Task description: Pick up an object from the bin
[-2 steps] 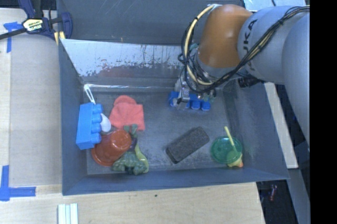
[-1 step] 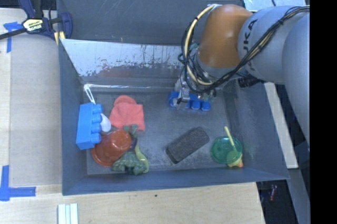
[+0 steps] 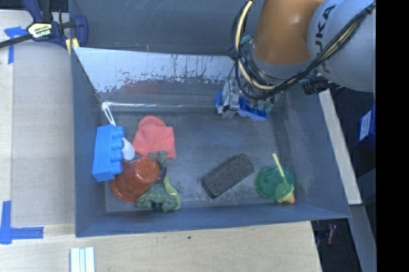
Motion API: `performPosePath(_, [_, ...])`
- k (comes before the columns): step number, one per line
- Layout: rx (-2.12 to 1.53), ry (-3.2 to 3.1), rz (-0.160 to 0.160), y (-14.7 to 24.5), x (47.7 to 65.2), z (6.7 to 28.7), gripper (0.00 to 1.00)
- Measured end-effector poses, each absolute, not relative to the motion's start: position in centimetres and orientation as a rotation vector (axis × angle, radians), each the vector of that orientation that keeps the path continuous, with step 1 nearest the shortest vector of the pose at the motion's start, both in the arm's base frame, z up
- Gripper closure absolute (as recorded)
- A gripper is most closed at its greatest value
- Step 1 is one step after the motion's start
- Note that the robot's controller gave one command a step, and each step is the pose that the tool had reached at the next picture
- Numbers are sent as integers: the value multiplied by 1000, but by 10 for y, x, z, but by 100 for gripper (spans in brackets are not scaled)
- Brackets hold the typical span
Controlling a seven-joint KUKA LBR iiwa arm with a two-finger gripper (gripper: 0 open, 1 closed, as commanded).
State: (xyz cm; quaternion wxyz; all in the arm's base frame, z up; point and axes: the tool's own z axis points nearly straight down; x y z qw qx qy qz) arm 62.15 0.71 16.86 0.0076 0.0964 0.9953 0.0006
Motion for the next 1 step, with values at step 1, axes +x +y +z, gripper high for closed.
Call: performPosePath(1, [256, 3118, 1, 20, 615, 245, 100])
